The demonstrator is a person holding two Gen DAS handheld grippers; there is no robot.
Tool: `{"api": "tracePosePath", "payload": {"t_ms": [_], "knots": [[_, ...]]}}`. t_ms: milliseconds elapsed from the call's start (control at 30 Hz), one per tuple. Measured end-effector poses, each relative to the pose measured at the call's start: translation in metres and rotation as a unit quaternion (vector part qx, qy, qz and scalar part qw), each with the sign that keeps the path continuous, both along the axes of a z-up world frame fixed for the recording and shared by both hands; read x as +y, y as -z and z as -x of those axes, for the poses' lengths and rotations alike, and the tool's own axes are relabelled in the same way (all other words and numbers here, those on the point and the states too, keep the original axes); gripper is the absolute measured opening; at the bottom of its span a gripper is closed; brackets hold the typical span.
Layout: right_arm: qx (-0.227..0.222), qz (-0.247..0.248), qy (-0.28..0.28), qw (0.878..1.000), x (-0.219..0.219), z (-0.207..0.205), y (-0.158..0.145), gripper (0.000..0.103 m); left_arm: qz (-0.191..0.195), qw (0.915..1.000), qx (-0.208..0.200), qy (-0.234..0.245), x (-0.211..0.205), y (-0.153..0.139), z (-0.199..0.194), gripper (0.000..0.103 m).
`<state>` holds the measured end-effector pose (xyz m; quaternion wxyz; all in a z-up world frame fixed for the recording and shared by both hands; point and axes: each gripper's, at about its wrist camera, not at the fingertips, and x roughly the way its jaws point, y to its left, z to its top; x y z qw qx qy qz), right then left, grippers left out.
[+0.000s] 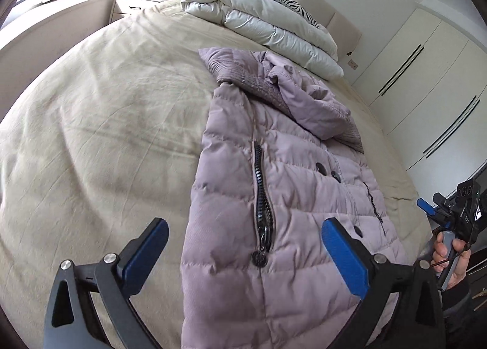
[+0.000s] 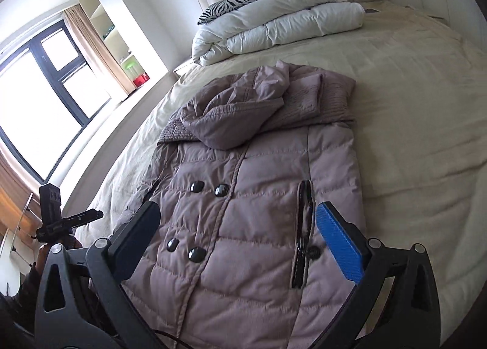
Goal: Fold large clothes
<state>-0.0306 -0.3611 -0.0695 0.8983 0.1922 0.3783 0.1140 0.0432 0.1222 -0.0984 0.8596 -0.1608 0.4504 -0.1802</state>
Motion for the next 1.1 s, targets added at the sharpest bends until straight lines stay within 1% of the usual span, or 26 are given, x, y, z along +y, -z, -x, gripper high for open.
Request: {"api": "tracePosePath", "payload": {"t_ms": [67,133,233,300,333,433,467,500,567,667,733,833,967,1000,1033,1067,1100], "knots": [[0.041,-0.033,0.021,0.998,-0.020,0.030,0.021,0.103,0.001,0.9999,0.014,-0.006,0.016,0.007,0.019,0.103],[0.077,-0.068,0.040,0.994,-0.039,0.058,0.043,0.103,0.018,0.9992,0.035,-0.009,0.029,0.014,0.033,0.103],[0.112,-0.125,0.056,0.984,-0.060,0.092,0.070,0.103,0.041,0.9958,0.082,-0.005,0.039,0.030,0.052,0.103],[0.139,-0.154,0.065,0.976,-0.067,0.108,0.086,0.103,0.036,0.9940,0.103,0.007,0.035,0.040,0.063,0.103],[0.146,-0.153,0.066,0.975,-0.069,0.115,0.091,0.103,0.030,0.9936,0.107,0.015,0.032,0.043,0.069,0.103],[0.156,-0.109,0.063,0.980,-0.068,0.129,0.095,0.103,0.029,0.9927,0.112,0.033,0.024,0.050,0.081,0.102],[0.160,-0.106,0.062,0.979,-0.069,0.131,0.096,0.103,0.029,0.9926,0.113,0.034,0.022,0.051,0.081,0.102],[0.163,-0.112,0.061,0.978,-0.071,0.135,0.098,0.103,0.031,0.9926,0.112,0.035,0.020,0.052,0.080,0.102],[0.163,-0.124,0.058,0.977,-0.075,0.141,0.101,0.100,0.040,0.9922,0.113,0.035,0.018,0.054,0.076,0.100],[0.172,-0.138,0.060,0.974,-0.084,0.145,0.104,0.096,0.051,0.9910,0.118,0.040,0.017,0.056,0.070,0.096],[0.182,-0.146,0.056,0.971,-0.087,0.147,0.109,0.093,0.047,0.9903,0.122,0.046,0.015,0.057,0.068,0.094],[0.206,-0.146,0.044,0.967,-0.086,0.146,0.116,0.089,0.033,0.9894,0.128,0.060,0.009,0.060,0.068,0.093],[0.246,-0.156,0.032,0.956,-0.081,0.142,0.132,0.082,0.030,0.9885,0.133,0.066,0.005,0.062,0.069,0.093],[0.247,-0.153,0.031,0.956,-0.080,0.142,0.132,0.081,0.030,0.9881,0.134,0.069,0.003,0.062,0.069,0.089],[0.246,-0.155,0.030,0.956,-0.080,0.142,0.132,0.080,0.032,0.9874,0.136,0.073,0.002,0.063,0.069,0.082],[0.245,-0.159,0.031,0.956,-0.081,0.142,0.131,0.078,0.034,0.9867,0.139,0.076,0.000,0.064,0.069,0.078],[0.244,-0.166,0.032,0.955,-0.082,0.143,0.130,0.072,0.037,0.9859,0.142,0.080,-0.001,0.065,0.070,0.070]]}}
